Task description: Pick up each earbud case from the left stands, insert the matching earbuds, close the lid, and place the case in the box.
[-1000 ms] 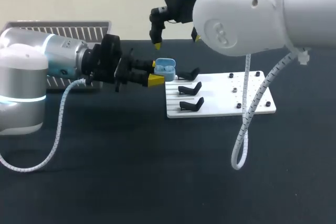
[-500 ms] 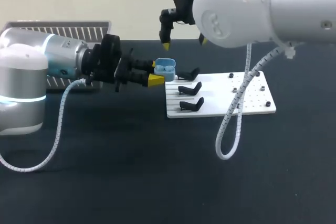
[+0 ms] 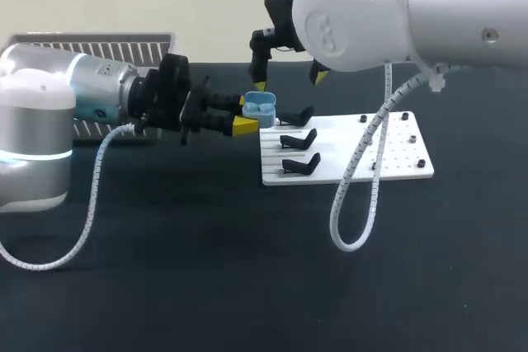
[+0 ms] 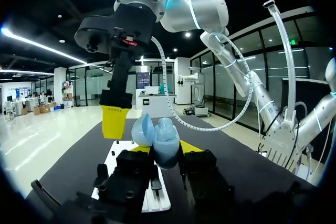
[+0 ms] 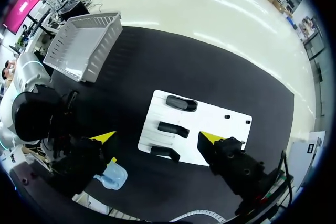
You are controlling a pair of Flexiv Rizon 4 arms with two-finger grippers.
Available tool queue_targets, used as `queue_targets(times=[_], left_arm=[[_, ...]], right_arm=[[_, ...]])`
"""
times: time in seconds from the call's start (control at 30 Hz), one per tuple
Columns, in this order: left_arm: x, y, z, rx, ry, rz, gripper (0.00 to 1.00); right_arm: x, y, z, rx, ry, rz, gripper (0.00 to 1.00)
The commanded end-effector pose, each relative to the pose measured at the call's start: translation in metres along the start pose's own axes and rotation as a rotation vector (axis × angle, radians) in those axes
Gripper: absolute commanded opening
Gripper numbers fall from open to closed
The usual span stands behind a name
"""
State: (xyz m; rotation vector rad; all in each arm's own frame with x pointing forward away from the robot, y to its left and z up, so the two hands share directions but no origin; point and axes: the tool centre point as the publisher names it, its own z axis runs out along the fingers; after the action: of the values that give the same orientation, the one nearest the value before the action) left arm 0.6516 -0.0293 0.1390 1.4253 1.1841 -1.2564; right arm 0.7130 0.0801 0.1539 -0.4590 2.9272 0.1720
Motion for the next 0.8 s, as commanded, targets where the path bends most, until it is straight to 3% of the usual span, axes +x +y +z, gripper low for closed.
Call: queue_targets(times=[0.03, 0.33, 0.43, 0.6, 0.8], left_arm=[[0.000, -0.001, 0.000, -0.004, -0.002, 0.003, 0.00], [0.000, -0.001, 0.000, -0.004, -0.002, 0.003, 0.00], [0.000, -0.001, 0.000, -0.004, -0.002, 0.003, 0.00], [0.000, -0.001, 0.000, -0.004, -0.002, 0.003, 0.00], [-0.010, -0.004, -0.011, -0.018, -0.003, 0.005, 0.00]], right_arm=[[0.019, 0.001, -0.009, -0.001, -0.019, -0.001, 1.00], [0.035, 0.010, -0.019, 0.015, -0.025, -0.023, 1.00], [0.035, 0.010, -0.031, 0.045, -0.106, -0.011, 1.00], [0.040, 0.014, -0.078, 0.054, -0.254, -0.038, 1.00], [0.073, 0.020, -0.129, -0.014, -0.372, -0.101, 1.00]])
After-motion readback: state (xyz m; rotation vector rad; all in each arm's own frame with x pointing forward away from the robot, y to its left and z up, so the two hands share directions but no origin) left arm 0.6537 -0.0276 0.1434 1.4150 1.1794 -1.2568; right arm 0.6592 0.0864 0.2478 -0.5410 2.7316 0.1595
